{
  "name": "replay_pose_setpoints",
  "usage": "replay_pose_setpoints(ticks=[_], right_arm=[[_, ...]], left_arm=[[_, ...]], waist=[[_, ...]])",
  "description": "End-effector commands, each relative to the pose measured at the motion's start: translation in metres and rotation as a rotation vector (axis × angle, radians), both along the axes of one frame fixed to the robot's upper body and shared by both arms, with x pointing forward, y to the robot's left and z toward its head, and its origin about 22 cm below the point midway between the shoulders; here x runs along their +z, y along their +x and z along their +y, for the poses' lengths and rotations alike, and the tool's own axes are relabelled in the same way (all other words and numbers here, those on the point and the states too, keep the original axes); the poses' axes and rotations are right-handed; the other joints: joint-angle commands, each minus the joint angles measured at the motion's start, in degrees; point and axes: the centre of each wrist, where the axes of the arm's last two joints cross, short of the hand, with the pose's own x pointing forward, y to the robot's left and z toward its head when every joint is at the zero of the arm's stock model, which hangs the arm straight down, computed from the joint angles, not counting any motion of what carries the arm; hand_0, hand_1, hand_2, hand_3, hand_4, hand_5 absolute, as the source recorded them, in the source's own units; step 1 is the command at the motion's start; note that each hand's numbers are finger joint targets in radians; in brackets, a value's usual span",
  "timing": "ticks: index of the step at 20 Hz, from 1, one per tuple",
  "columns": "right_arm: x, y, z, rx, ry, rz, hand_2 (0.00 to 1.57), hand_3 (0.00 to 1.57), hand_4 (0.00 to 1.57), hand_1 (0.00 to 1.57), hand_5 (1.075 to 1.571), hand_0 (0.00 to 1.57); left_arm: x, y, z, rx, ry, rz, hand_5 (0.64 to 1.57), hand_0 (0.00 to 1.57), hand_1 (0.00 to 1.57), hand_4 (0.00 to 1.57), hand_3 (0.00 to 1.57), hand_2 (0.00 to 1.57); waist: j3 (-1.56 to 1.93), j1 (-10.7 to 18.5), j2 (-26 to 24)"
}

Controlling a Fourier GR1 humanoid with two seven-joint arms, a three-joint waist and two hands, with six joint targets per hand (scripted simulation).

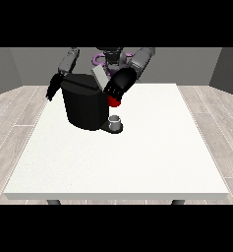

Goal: Insert the coffee pod into the coffee machine and close the lid

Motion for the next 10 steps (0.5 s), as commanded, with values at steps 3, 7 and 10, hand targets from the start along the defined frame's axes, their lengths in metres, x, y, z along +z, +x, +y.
replay_pose_setpoints(ticks=[3,7,10], right_arm=[[0.012,0.004,-0.017,-0.01,-0.011,0.014,0.0,0.0,0.0,0.0,1.571,0.0],[0.019,0.006,-0.005,-0.015,-0.027,-0.016,0.0,0.0,0.15,0.0,1.571,0.0],[0.021,0.003,0.003,0.011,-0.025,-0.04,0.0,0.0,0.19,0.0,1.571,0.0]], left_arm=[[-0.001,-0.001,0.01,0.012,0.015,-0.031,1.571,1.25,1.25,0.0,0.94,1.22],[0.017,-0.005,0.021,0.006,0.077,-0.103,1.571,1.04,1.04,0.0,0.74,1.05],[0.005,-0.003,0.018,0.007,0.084,-0.134,1.571,0.81,0.81,0.0,0.66,0.91]], waist=[[-0.01,-0.5,-0.5],[-0.01,-0.4,2.2],[-0.01,-1.2,2.8]])
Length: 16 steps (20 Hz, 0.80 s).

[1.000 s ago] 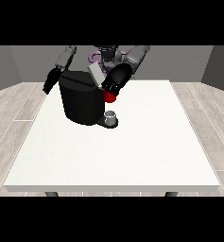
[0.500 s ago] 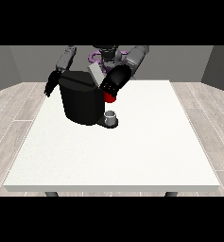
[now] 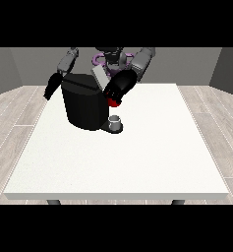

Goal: Insert the coffee pod into the coffee machine and close the lid

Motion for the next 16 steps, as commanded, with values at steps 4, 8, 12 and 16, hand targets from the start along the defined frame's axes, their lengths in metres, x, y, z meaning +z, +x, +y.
replay_pose_setpoints(ticks=[4,8,12,16], right_arm=[[-0.011,-0.003,0.0,0.007,-0.009,0.014,0.0,0.0,0.09,0.0,1.571,0.0],[-0.013,0.001,-0.006,-0.011,-0.029,-0.005,0.0,0.0,0.15,0.0,1.571,0.0],[-0.006,0.001,0.002,-0.008,-0.018,0.026,0.0,0.0,0.0,0.0,1.571,0.0],[-0.036,-0.004,-0.03,-0.065,0.037,0.085,0.0,0.0,0.15,0.0,1.571,0.0]], left_arm=[[0.006,-0.001,0.004,0.083,0.056,-0.054,1.571,0.0,0.0,0.0,0.54,0.67],[0.021,-0.003,0.006,0.072,0.024,-0.044,1.571,0.0,0.0,0.0,0.47,0.57],[0.003,0.001,0.003,0.059,0.035,-0.032,1.571,0.0,0.0,0.0,0.38,0.48],[-0.031,0.004,-0.013,0.043,0.06,0.069,1.571,0.0,0.0,0.0,0.2,0.3]], waist=[[-0.12,-1.1,0.6],[-0.11,-0.3,1.3],[-0.13,0.5,-0.3],[-0.09,4.0,-5.4]])
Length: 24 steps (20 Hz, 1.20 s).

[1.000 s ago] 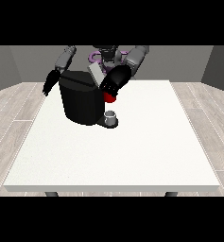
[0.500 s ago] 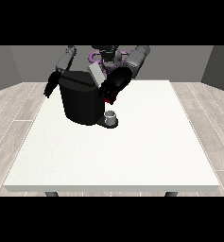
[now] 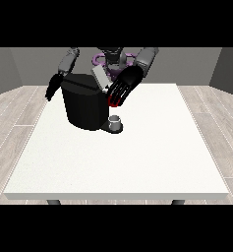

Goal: Insert the coffee pod into the coffee machine and close the lid

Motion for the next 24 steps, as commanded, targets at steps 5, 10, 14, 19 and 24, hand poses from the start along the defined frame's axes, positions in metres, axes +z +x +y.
replay_pose_setpoints(ticks=[5,10,14,19,24], right_arm=[[-0.044,-0.013,-0.019,-0.083,0.047,0.157,0.0,0.0,0.0,0.0,1.571,0.0],[-0.096,-0.042,-0.048,-0.161,0.059,0.258,0.0,0.0,0.0,0.0,1.571,0.0],[-0.114,-0.062,-0.054,-0.177,0.055,0.34,0.0,0.0,0.0,0.0,1.571,0.0],[-0.141,-0.095,-0.076,-0.282,0.051,0.407,0.0,0.0,0.0,0.0,1.571,0.0],[-0.118,-0.086,-0.068,-0.159,0.09,0.34,0.0,0.0,0.0,0.0,1.571,0.0]], left_arm=[[-0.081,0.004,-0.027,-0.013,-0.043,0.176,1.571,0.0,0.0,0.0,0.05,0.0],[-0.139,-0.005,-0.06,-0.123,-0.165,0.309,1.571,0.0,0.0,0.0,0.0,0.28],[-0.19,-0.014,-0.06,-0.204,-0.628,0.383,1.571,0.0,0.0,0.37,0.0,0.0],[-0.291,-0.056,-0.066,-0.145,-1.035,0.561,1.571,0.0,0.0,0.07,0.0,0.0],[-0.345,-0.095,-0.046,-0.039,-1.078,0.678,1.571,0.0,0.0,0.39,0.0,0.0]], waist=[[-0.13,6.4,-8.8],[-0.11,12.4,-16.9],[-0.25,15.4,-22.2],[-0.22,21.3,-29.8],[-0.16,21.6,-36.6]])
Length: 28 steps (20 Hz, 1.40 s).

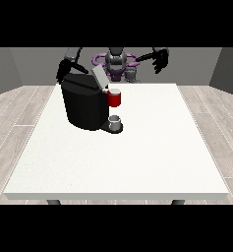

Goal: Insert the coffee pod into the coffee machine and close the lid

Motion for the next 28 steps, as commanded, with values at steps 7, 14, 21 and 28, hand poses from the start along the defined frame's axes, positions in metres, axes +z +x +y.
replay_pose_setpoints(ticks=[7,14,21,28], right_arm=[[0.054,0.029,0.028,0.228,0.06,-0.116,0.0,0.0,0.0,0.0,1.571,0.0],[0.082,0.041,0.002,0.279,-0.024,-0.128,0.0,0.0,0.08,0.0,1.571,0.0],[0.101,0.074,-0.012,0.206,0.063,-0.168,0.0,0.0,0.17,0.0,1.571,0.0],[0.111,0.089,0.018,0.246,0.182,-0.191,0.0,0.0,0.1,0.0,1.571,0.0]], left_arm=[[-0.065,-0.057,0.011,0.073,-0.086,0.18,1.571,0.0,0.0,0.41,0.0,0.0],[-0.062,-0.07,0.016,0.054,-0.118,0.211,1.571,0.0,0.0,0.41,0.0,0.0],[-0.032,-0.064,-0.007,0.048,-0.154,0.09,1.571,0.0,0.0,0.38,0.0,0.0],[-0.011,-0.068,0.005,0.084,-0.129,-0.025,1.571,0.0,0.0,0.32,0.0,0.0]], waist=[[0.04,3.2,-7.1],[0.06,7.3,-7.7],[0.07,8.9,0.3],[0.05,7.0,5.8]])
